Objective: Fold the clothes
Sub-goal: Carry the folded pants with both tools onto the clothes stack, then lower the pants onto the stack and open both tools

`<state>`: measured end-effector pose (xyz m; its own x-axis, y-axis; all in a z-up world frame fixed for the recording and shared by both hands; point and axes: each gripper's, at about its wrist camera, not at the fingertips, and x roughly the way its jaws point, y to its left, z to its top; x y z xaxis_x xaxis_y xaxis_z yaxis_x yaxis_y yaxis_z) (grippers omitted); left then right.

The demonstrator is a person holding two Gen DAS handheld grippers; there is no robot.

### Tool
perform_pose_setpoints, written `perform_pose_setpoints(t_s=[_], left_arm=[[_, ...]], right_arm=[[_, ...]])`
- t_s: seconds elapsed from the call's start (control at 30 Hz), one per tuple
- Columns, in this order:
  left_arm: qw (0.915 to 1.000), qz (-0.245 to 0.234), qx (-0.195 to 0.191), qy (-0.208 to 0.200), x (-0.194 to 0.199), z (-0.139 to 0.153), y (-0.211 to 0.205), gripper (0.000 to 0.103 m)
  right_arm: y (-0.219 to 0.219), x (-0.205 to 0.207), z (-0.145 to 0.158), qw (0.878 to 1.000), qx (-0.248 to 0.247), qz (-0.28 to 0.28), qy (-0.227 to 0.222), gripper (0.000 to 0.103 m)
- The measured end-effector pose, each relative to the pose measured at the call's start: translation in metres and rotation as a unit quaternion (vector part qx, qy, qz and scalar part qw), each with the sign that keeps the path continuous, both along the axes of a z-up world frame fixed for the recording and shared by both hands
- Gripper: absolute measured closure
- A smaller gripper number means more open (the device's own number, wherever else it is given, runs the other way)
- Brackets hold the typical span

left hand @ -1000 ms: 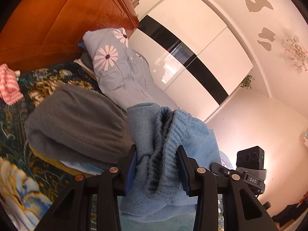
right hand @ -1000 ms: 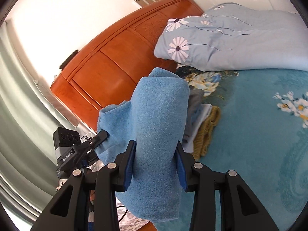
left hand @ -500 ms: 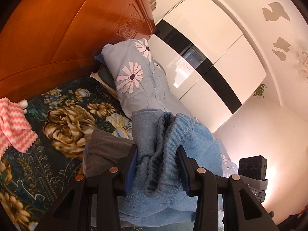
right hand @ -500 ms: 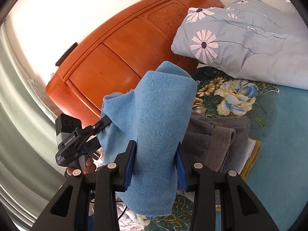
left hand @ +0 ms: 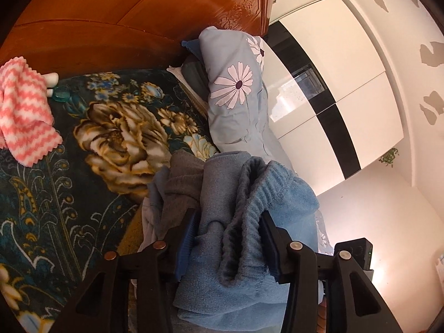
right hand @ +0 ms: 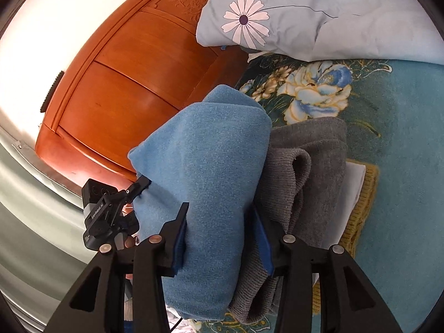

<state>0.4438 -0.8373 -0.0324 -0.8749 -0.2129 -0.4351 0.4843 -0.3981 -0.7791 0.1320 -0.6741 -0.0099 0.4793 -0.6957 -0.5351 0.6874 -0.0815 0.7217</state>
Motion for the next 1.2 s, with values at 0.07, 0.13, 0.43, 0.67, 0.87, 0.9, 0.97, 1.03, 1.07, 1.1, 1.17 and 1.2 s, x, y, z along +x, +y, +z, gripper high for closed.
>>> perform_pose_setpoints(t_s=[0.07, 0.13, 0.43, 0.67, 0.87, 0.9, 0.97, 1.03, 1.07, 1.1, 1.17, 1.2], left_arm=[[1.0000, -0.001, 0.001, -0.006, 0.001, 0.006, 0.002, 0.051], [0.9999, -0.004, -0.003, -0.015, 0.003, 0.012, 0.005, 0.048], [0.9994, 0.022, -0.017, -0.019, 0.029, 0.039, 0.001, 0.035], [0.9981, 0.015, -0.059, -0.004, 0.013, 0.080, 0.005, 0.035], [0.9896, -0.047, -0.119, -0.067, -0.042, 0.089, 0.025, 0.035], [0.9888, -0.050, -0.119, -0.076, -0.047, 0.086, 0.025, 0.035], [0.9887, -0.053, -0.111, -0.086, -0.052, 0.076, 0.022, 0.035], [0.9900, -0.051, -0.098, -0.087, -0.053, 0.066, 0.018, 0.035], [0.9908, -0.050, -0.091, -0.087, -0.054, 0.061, 0.015, 0.035], [0.9915, -0.049, -0.086, -0.085, -0.053, 0.058, 0.014, 0.035], [0.9926, -0.047, -0.083, -0.075, -0.051, 0.054, 0.014, 0.035], [0.9931, -0.046, -0.081, -0.071, -0.050, 0.052, 0.013, 0.035]], right_arm=[[-0.001, 0.001, 0.007, 1.000, -0.001, 0.003, 0.018, 0.059], [0.004, 0.000, 0.016, 0.999, -0.003, 0.004, 0.041, 0.057], [0.023, -0.020, 0.054, 0.994, -0.002, -0.021, 0.105, 0.057], [0.000, 0.002, 0.082, 0.988, -0.019, 0.006, 0.152, 0.057], [-0.027, 0.034, 0.083, 0.979, -0.022, 0.032, 0.200, 0.057], [-0.030, 0.038, 0.082, 0.977, -0.023, 0.031, 0.208, 0.057], [-0.035, 0.042, 0.078, 0.974, -0.022, 0.032, 0.223, 0.057], [-0.041, 0.043, 0.072, 0.973, -0.014, 0.033, 0.228, 0.057], [-0.043, 0.042, 0.067, 0.974, -0.008, 0.033, 0.225, 0.057], [-0.045, 0.039, 0.062, 0.975, -0.003, 0.031, 0.219, 0.057], [-0.048, 0.034, 0.054, 0.978, 0.007, 0.028, 0.205, 0.057], [-0.049, 0.033, 0.051, 0.979, 0.010, 0.028, 0.200, 0.057]])
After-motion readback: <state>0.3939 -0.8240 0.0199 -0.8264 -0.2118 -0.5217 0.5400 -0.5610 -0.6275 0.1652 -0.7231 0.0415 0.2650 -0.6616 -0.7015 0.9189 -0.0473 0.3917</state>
